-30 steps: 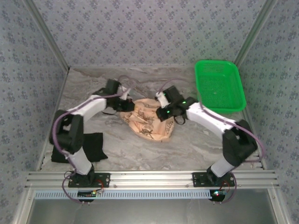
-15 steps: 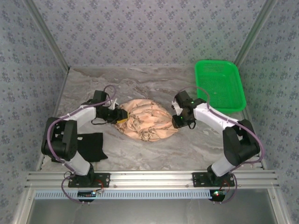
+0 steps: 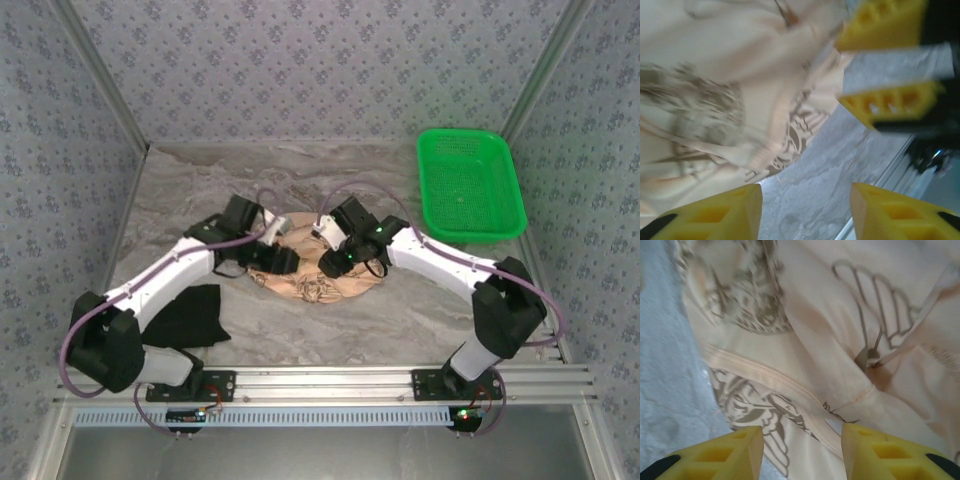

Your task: Fold the inside-out t-shirt

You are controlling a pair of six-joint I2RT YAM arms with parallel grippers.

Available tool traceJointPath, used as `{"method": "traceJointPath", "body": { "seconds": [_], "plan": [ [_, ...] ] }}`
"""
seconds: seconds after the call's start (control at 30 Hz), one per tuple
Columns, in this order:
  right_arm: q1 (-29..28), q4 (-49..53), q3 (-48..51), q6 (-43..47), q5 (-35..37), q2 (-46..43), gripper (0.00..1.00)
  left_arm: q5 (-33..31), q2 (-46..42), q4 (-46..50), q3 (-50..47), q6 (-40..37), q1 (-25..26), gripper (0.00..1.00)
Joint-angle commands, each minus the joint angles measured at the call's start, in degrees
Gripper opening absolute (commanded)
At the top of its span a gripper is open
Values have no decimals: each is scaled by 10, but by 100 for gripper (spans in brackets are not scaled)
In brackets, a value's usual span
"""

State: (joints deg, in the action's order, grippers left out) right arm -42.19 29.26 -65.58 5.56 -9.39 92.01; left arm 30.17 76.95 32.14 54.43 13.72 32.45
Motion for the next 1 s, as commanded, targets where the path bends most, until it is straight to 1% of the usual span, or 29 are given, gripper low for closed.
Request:
{"method": "traceJointPath", "body": {
  "seconds": [0.0,0.1,0.13,0.2,0.23,0.33,0.37,0.4,0.47,0.53,0.57,0.63,0.67,0.73,0.8,0.9,0.97],
  "plan": [
    [11,-49,26,17,7,25,47,-103,-6,-46,-42,-23,45,53],
    [17,-90,39,21,14,40,48,-156,13,-109,-62,-5,55,55],
    [17,-107,44,20,28,45,49,-178,25,-121,-63,-4,56,56],
    [18,-128,46,15,45,53,45,-221,52,-130,-58,-1,56,56],
    [22,-142,46,7,54,53,40,-248,67,-131,-50,5,55,56],
    [36,-167,42,-25,27,39,14,-270,99,-142,-18,5,56,53],
    [40,-177,44,-32,22,33,9,-273,103,-147,-9,3,55,50],
    [45,-185,45,-41,17,28,6,-276,108,-153,3,2,53,44],
    [56,-191,43,-57,29,24,3,-281,113,-167,22,-6,50,29],
    [70,-190,39,-69,32,21,2,-278,120,-161,52,-19,42,12],
    [74,-188,36,-73,30,19,1,-271,123,-149,67,-23,37,8],
    [84,-185,36,-73,22,13,3,-240,128,-112,111,-33,24,4],
    [84,-184,37,-71,23,9,8,-222,128,-93,128,-39,20,4],
    [84,-184,45,-51,4,-4,24,-180,128,-49,164,-58,16,3],
    [79,-202,67,-21,-32,-27,38,-143,128,-8,197,-75,17,0],
    [64,-239,104,17,-61,-65,45,-86,127,38,232,-89,17,0],
    [55,-254,119,28,-36,-78,50,-66,123,52,243,-93,17,0]
  ]
}}
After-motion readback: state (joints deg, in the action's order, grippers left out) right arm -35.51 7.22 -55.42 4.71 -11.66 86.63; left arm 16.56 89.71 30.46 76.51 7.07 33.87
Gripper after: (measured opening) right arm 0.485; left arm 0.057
